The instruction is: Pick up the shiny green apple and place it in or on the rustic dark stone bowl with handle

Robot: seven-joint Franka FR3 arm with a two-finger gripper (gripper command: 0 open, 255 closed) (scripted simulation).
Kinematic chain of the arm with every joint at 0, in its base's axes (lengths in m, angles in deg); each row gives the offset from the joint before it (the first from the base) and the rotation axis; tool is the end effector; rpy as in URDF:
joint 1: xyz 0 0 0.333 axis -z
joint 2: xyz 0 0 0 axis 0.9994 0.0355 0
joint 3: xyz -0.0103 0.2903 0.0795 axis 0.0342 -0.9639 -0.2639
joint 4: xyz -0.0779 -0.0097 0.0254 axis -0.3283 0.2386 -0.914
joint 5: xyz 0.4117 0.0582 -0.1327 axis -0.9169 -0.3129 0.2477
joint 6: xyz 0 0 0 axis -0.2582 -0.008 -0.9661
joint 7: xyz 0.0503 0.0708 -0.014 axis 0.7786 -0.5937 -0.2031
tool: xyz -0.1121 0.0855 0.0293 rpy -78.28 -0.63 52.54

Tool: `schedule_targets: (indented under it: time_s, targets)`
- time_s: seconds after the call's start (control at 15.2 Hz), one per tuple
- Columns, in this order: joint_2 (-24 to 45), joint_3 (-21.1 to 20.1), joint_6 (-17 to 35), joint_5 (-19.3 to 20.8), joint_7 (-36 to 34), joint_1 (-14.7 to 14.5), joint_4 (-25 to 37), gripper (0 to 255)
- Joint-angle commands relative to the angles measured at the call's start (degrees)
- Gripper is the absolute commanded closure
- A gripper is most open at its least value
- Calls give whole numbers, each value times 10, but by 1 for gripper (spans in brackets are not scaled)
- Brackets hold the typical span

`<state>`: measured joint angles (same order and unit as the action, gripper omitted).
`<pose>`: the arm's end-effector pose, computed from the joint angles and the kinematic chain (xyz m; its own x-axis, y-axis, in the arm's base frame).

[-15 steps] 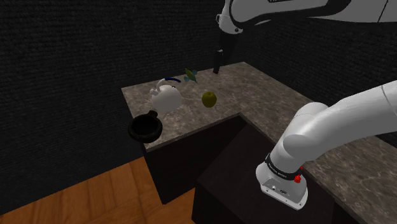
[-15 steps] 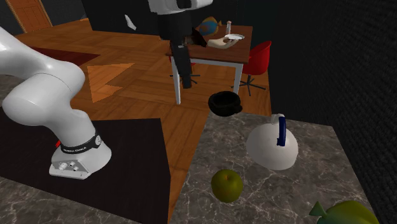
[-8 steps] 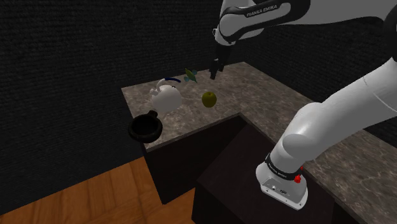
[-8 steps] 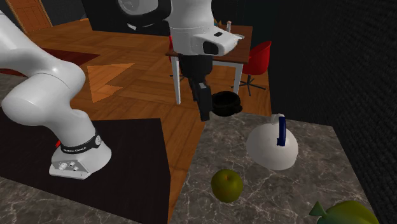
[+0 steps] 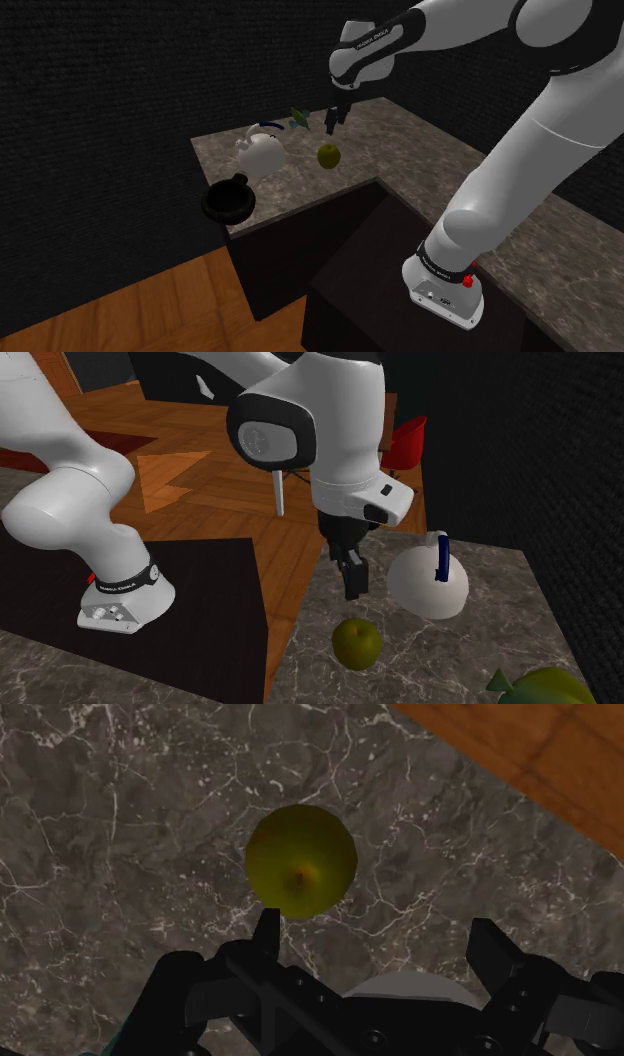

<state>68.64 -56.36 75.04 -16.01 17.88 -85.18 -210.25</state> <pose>0.5172 -0.1636 0.3160 0.9836 0.1651 0.0725 0.1661 -0.9861 -0.0080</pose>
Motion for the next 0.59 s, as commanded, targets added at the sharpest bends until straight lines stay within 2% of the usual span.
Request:
schedule_targets:
  time_s: [0.0, 0.26, 0.53]
  targets:
    - [45, 9, 21, -20, 25, 3, 18, 0]
    - [129, 18, 47, -62, 73, 15, 60, 0]
    - [151, 14, 74, -74, 81, 16, 53, 0]
